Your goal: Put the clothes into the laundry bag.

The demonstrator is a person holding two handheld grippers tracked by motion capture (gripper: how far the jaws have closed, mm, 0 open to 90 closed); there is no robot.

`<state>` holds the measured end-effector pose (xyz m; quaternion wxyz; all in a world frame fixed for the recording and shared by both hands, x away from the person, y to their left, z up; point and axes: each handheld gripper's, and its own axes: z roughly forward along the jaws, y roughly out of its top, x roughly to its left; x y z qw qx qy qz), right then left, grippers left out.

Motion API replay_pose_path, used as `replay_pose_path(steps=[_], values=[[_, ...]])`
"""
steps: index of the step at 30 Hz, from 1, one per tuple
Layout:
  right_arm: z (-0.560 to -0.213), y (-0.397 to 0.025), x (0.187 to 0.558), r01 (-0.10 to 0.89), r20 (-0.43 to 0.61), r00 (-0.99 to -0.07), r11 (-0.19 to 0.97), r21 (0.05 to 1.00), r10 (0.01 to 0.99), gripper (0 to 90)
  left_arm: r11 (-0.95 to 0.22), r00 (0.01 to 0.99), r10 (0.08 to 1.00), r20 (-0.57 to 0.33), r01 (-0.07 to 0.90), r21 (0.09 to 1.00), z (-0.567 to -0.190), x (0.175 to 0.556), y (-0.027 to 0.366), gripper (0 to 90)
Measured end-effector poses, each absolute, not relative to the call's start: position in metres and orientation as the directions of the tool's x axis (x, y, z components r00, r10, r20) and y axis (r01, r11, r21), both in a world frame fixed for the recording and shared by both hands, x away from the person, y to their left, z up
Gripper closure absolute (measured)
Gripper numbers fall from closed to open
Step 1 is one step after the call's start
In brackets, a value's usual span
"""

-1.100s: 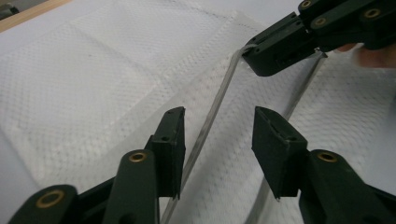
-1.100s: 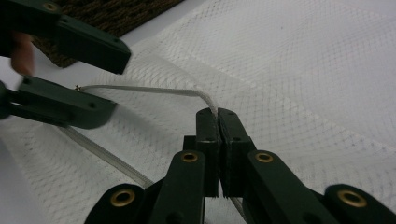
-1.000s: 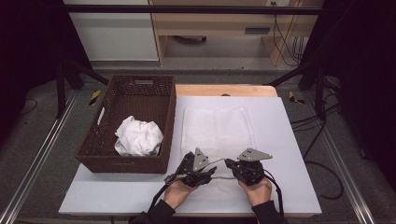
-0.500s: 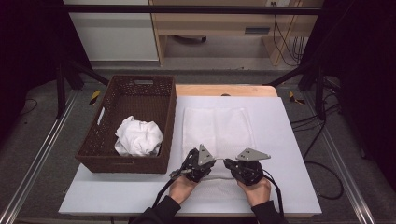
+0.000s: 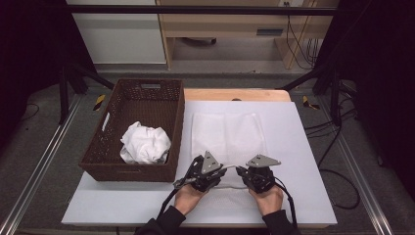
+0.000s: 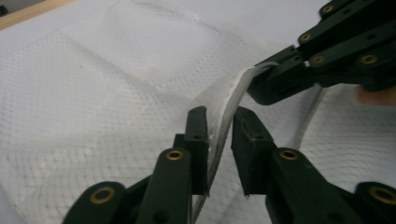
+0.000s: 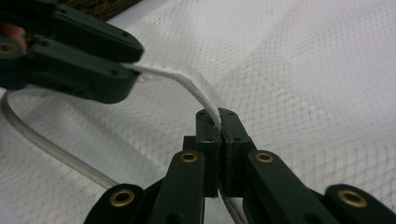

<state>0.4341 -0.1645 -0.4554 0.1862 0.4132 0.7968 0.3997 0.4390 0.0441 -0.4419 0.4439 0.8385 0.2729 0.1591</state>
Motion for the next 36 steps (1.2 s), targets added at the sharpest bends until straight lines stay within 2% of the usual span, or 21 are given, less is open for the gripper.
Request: replay_pose_path(steps=[2,4,9,13,19,28,36], values=[[-0.455,-0.165,0.434,0.515,0.044,-0.583,0.328,0.792,0.811,87.8,-0.441,0.804,0.594,0.012,0.313,0.841,-0.437,0.432,0.052,69.0],[-0.454,-0.166,0.434,0.511,0.050,-0.583,0.318,0.798,0.811,87.8,-0.414,0.811,0.585,-0.015,0.315,0.854,-0.431,0.424,0.061,68.2],[-0.453,-0.166,0.433,0.516,0.070,-0.576,0.295,0.804,0.814,87.8,-0.415,0.816,0.577,-0.033,0.328,0.849,-0.431,0.400,0.081,84.8],[-0.451,-0.167,0.433,0.513,0.078,-0.578,0.287,0.809,0.812,87.8,-0.434,0.811,0.582,-0.050,0.362,0.825,-0.450,0.392,0.088,88.5],[-0.451,-0.167,0.434,0.516,0.089,-0.575,0.276,0.811,0.814,87.8,-0.437,0.802,0.590,-0.092,0.413,0.799,-0.473,0.396,0.089,88.7],[-0.443,-0.167,0.435,0.492,0.095,-0.579,0.254,0.833,0.810,87.9,-0.488,0.802,0.597,-0.027,0.389,0.781,-0.487,0.397,0.083,88.5],[-0.432,-0.168,0.436,0.461,0.103,-0.576,0.218,0.860,0.811,87.9,-0.497,0.806,0.592,-0.015,0.380,0.780,-0.487,0.396,0.082,87.2]])
